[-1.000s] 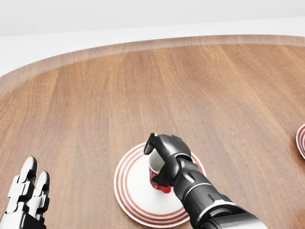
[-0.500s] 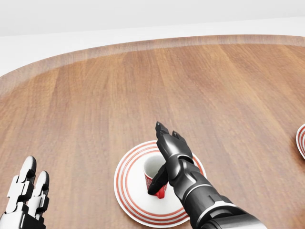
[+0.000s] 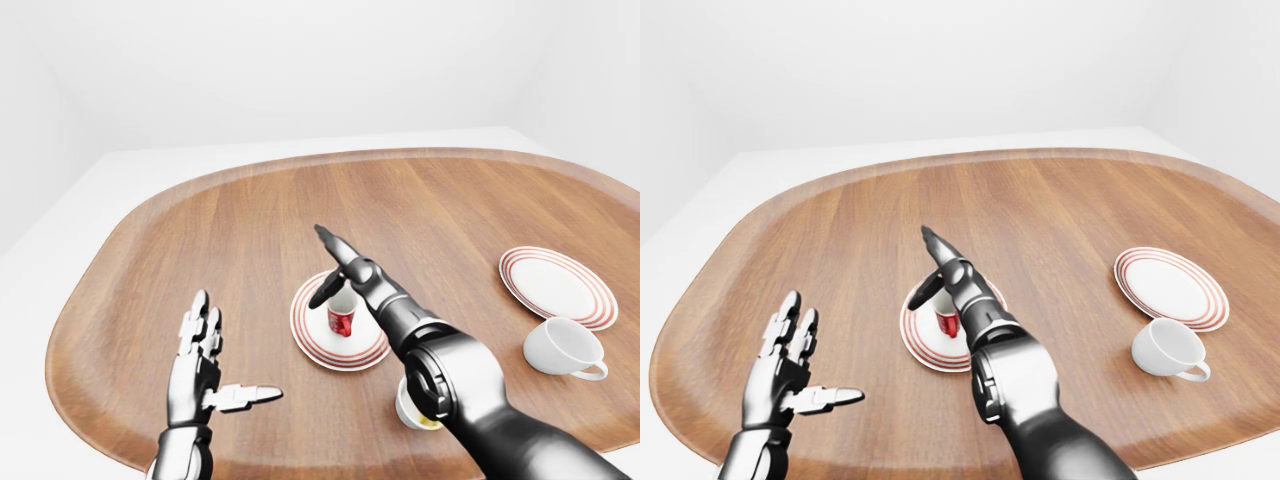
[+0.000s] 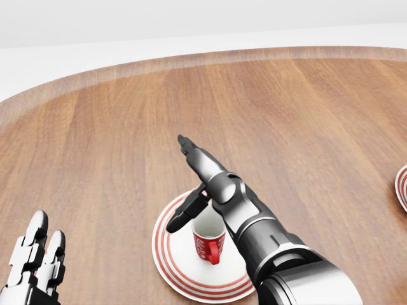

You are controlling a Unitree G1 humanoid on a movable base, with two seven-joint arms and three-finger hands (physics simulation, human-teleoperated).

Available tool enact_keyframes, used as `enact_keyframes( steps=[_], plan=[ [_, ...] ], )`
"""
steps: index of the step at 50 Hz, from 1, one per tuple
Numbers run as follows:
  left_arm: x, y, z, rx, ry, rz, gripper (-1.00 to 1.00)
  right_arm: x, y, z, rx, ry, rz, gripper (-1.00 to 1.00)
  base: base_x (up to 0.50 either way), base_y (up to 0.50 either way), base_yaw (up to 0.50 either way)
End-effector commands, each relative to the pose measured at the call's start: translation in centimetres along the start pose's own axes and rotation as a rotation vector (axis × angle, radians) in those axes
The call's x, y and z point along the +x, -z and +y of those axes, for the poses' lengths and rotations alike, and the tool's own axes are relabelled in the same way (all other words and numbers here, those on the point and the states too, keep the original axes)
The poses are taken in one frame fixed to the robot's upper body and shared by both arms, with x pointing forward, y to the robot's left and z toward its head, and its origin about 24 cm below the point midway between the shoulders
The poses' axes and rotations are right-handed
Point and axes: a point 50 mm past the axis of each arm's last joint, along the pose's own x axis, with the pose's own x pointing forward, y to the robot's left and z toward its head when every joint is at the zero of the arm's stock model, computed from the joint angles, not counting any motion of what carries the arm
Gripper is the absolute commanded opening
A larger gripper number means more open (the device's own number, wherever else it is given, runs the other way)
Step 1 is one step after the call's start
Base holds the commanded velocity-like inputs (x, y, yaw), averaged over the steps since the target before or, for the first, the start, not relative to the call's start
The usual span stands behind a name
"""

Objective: Put the red mug on the left plate.

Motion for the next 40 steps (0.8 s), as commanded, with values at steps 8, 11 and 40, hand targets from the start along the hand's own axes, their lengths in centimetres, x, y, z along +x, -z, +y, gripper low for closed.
enact_keyframes(
  steps=[8, 11, 40],
  plan=[
    [-0.1, -0.1, 0.0, 0.000, -0.001, -0.001, 1.00, -0.1, -2.7, -3.7, 0.117, 0.117, -0.117, 1.00, 0.00, 0.00, 0.00],
    [0.0, -0.1, -0.1, 0.003, -0.001, -0.003, 1.00, -0.4, -1.7, -4.7, 0.138, 0.189, -0.104, 1.00, 0.00, 0.00, 0.00],
    [0.1, 0.0, -0.3, 0.016, 0.001, 0.000, 1.00, -12.2, 3.7, -1.9, 0.200, 0.776, -0.241, 1.00, 0.00, 0.00, 0.00]
  ],
)
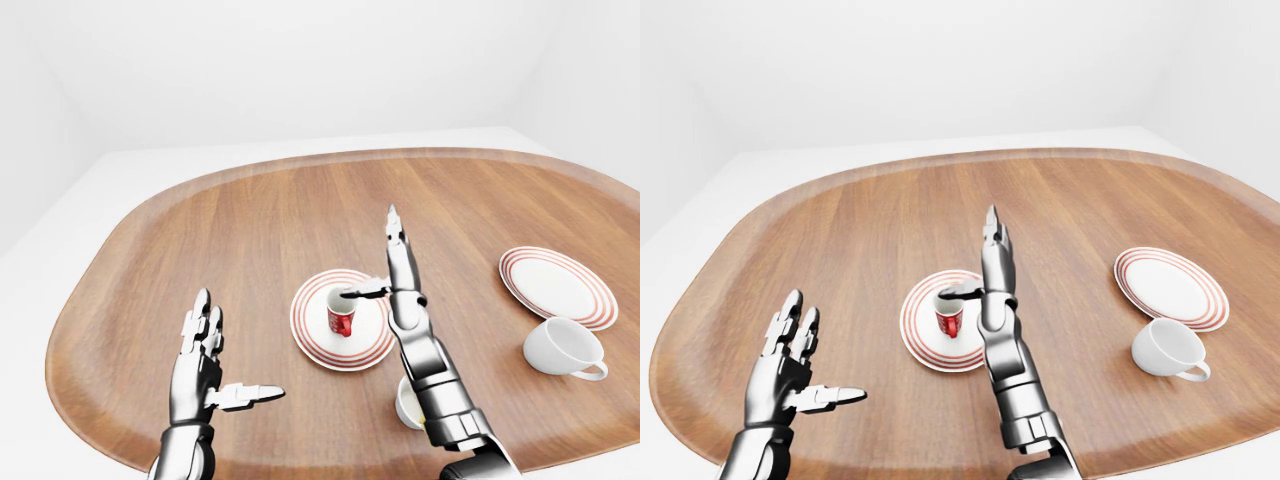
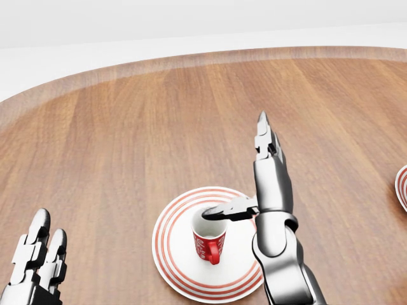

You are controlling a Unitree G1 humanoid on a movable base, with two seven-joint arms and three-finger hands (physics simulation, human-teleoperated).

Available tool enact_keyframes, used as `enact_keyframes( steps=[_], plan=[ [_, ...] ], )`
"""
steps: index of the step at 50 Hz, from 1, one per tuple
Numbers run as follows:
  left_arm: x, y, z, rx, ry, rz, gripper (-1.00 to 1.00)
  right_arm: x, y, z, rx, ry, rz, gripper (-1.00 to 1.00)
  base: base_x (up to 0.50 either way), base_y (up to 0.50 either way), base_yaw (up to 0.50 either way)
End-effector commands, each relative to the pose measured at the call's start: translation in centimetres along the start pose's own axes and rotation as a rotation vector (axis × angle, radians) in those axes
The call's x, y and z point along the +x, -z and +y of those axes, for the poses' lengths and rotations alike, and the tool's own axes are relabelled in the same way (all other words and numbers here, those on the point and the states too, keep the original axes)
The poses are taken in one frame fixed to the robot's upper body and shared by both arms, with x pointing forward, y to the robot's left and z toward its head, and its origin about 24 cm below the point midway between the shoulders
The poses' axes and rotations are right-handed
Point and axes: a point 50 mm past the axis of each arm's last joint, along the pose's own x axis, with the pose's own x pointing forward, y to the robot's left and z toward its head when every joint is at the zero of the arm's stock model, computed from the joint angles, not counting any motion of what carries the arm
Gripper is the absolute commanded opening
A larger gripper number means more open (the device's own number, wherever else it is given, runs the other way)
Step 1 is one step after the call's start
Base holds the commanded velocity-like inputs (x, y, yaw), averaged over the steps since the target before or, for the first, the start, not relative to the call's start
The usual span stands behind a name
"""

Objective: Put the red mug on the left plate.

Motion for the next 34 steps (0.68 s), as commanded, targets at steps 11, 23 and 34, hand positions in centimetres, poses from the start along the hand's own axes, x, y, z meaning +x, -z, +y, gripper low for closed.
enact_keyframes(
  steps=[11, 23, 34],
  plan=[
    [0.0, 0.0, 0.0, 0.001, 0.001, 0.002, 1.00, -7.2, -1.1, -3.5, 0.121, 0.259, -0.111, 1.00, 0.00, 0.00, 0.00],
    [0.0, 0.0, -0.1, 0.003, 0.003, -0.001, 1.00, -11.0, -1.3, -6.2, 0.202, 0.413, -0.181, 1.00, 0.00, 0.00, 0.00],
    [0.0, -0.1, -0.2, 0.006, 0.004, -0.003, 1.00, -12.9, -0.4, -7.8, 0.222, 0.493, -0.122, 1.00, 0.00, 0.00, 0.00]
  ],
)
